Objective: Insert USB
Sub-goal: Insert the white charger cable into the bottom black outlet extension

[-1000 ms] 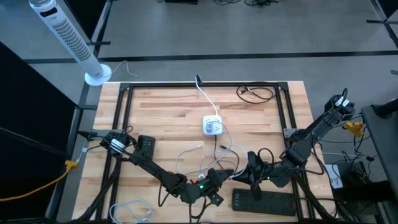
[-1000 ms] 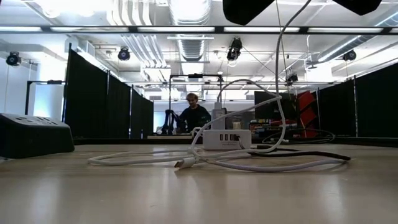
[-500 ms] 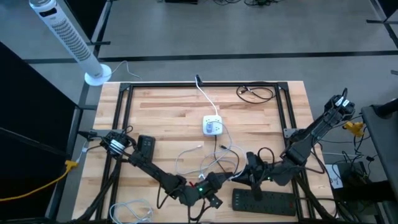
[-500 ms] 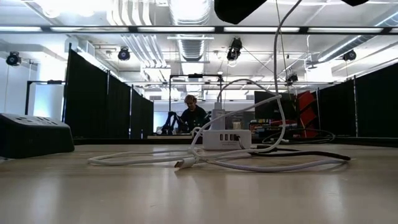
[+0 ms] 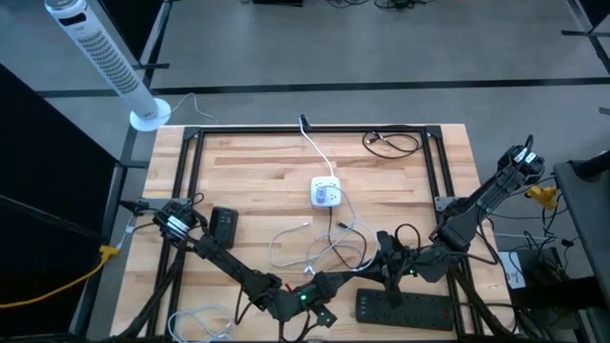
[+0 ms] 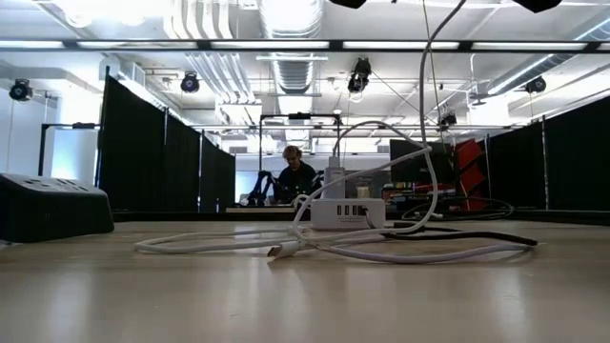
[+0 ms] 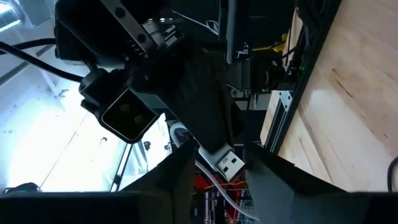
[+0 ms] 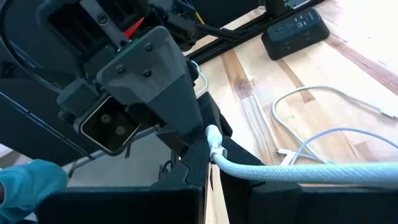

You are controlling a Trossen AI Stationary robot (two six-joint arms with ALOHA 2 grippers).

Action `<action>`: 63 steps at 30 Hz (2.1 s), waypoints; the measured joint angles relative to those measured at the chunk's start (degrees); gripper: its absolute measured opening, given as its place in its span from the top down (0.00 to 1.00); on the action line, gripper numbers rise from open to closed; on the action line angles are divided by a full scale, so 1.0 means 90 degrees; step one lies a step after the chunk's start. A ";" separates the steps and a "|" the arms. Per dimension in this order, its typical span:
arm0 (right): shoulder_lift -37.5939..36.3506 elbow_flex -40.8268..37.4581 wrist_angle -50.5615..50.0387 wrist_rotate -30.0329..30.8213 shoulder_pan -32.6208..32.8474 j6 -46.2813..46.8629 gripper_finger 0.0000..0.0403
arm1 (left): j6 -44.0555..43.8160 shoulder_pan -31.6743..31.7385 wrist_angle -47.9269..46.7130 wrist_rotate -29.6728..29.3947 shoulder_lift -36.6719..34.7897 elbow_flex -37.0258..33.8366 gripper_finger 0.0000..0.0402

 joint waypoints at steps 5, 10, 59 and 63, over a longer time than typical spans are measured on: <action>0.0006 0.0002 -0.0001 -0.0052 -0.0010 0.0034 0.97 | 0.0113 0.0000 -0.0005 -0.0009 0.0000 0.0000 0.76; 0.0006 0.0005 -0.0018 -0.0303 -0.0013 0.0133 0.97 | 0.0149 0.0000 0.0000 -0.0006 0.0000 0.0000 0.81; 0.0026 -0.0007 -0.0672 -0.0527 0.0022 -0.2001 0.54 | -0.1549 -0.0012 -0.0520 -0.1144 -0.0014 0.0015 1.00; 0.0026 -0.0007 -0.1058 -0.0524 0.0219 -0.2593 0.48 | -0.2401 0.0004 -0.0740 -0.1256 -0.0015 0.0015 1.00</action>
